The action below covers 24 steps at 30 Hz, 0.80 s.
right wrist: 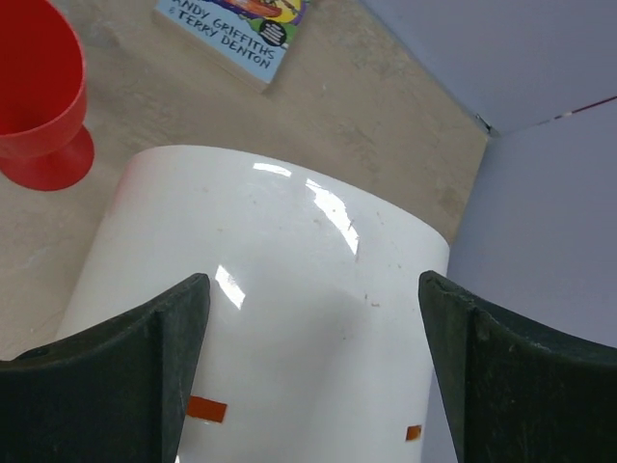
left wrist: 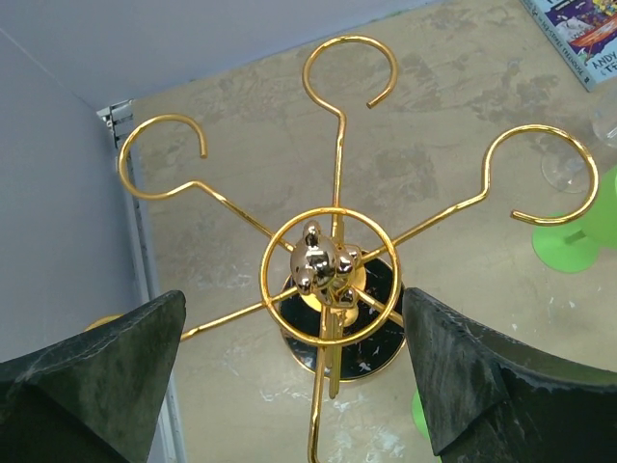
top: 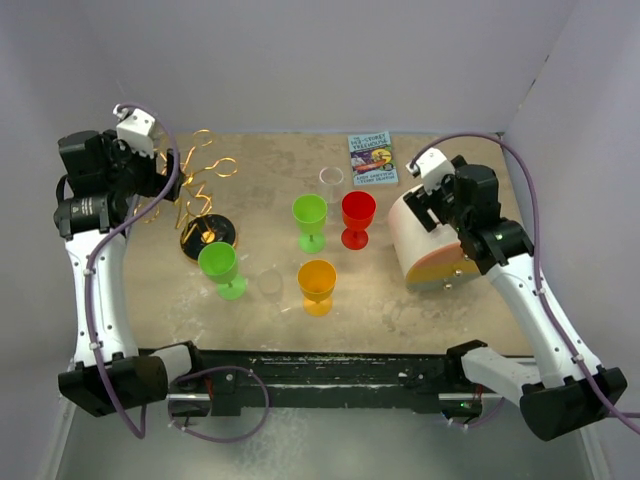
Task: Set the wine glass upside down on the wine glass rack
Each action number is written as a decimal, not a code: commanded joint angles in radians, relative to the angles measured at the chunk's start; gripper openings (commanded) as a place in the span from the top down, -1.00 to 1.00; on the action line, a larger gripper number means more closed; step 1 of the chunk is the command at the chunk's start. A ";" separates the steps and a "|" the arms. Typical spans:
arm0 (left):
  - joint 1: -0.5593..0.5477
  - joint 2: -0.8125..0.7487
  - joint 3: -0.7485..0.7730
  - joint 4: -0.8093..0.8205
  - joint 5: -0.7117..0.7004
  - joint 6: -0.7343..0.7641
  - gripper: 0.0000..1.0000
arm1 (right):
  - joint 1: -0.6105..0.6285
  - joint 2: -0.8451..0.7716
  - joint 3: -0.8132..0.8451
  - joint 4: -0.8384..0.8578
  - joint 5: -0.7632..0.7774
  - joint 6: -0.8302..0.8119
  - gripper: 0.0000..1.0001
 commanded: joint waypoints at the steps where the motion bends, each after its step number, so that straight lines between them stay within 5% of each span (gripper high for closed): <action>1: -0.035 0.023 0.054 0.034 -0.013 0.033 -0.88 | -0.006 0.000 -0.013 0.026 0.174 0.073 -0.77; 7: -0.141 0.071 0.060 0.058 -0.100 0.058 -0.71 | -0.019 0.023 -0.023 0.043 0.275 0.080 -0.73; 11: -0.180 0.097 0.075 0.052 -0.144 0.063 -0.53 | -0.025 0.006 -0.018 0.027 0.211 0.091 -0.74; 24: -0.179 0.041 0.078 0.044 -0.254 0.048 -0.38 | -0.046 -0.022 -0.001 0.007 0.085 0.061 -0.77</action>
